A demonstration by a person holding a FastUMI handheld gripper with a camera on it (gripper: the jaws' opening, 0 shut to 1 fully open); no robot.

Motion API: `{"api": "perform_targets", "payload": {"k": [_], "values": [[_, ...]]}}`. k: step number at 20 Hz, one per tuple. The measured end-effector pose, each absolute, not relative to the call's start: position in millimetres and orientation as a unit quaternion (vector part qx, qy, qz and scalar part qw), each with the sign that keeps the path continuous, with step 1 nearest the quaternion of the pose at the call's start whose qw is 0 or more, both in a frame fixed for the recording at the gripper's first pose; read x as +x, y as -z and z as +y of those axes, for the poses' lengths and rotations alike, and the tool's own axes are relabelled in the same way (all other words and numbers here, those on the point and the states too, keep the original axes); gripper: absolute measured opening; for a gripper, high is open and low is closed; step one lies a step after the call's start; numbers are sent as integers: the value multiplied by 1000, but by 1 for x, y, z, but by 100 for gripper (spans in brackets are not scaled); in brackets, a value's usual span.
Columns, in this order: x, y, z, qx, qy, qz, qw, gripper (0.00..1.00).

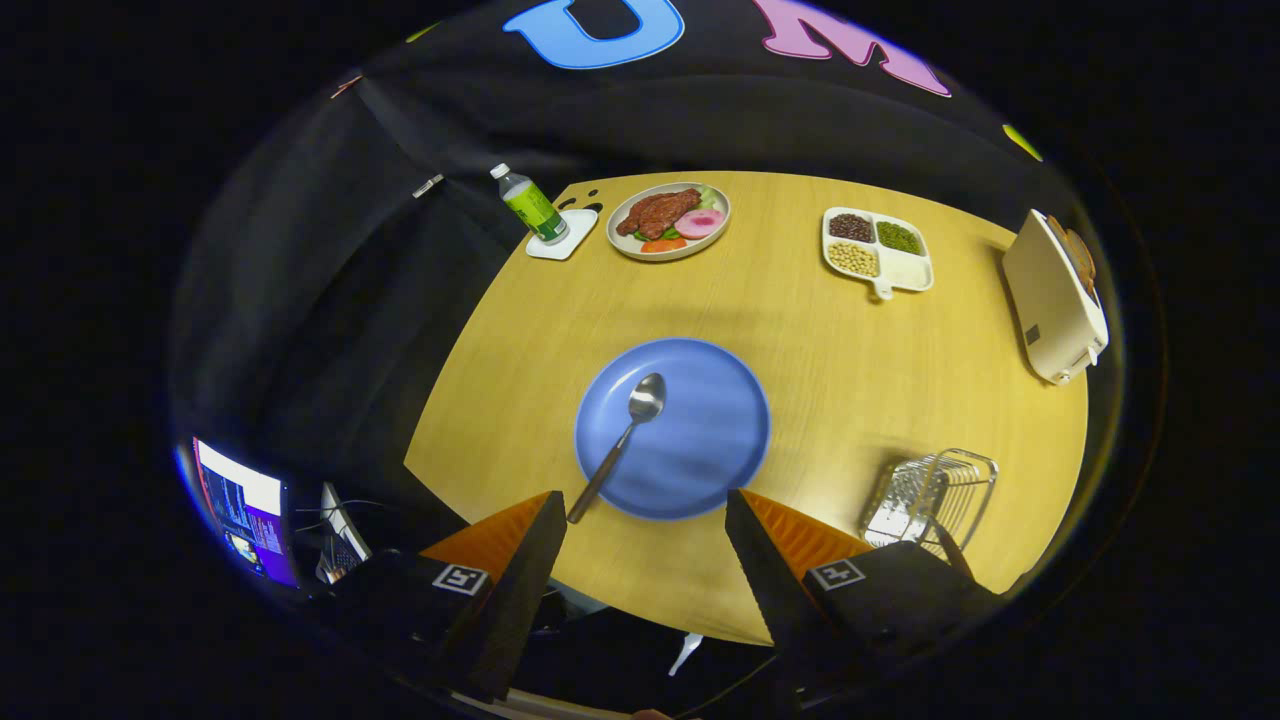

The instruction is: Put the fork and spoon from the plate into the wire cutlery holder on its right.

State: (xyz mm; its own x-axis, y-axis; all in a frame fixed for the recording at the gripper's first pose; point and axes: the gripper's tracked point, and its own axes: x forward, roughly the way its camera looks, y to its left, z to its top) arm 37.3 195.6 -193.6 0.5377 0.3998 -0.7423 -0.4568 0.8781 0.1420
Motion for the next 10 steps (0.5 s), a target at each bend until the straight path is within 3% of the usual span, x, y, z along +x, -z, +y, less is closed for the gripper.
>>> {"api": "perform_targets", "payload": {"k": [10], "values": [[77,292,241,-18,-203,489,848,100]]}}
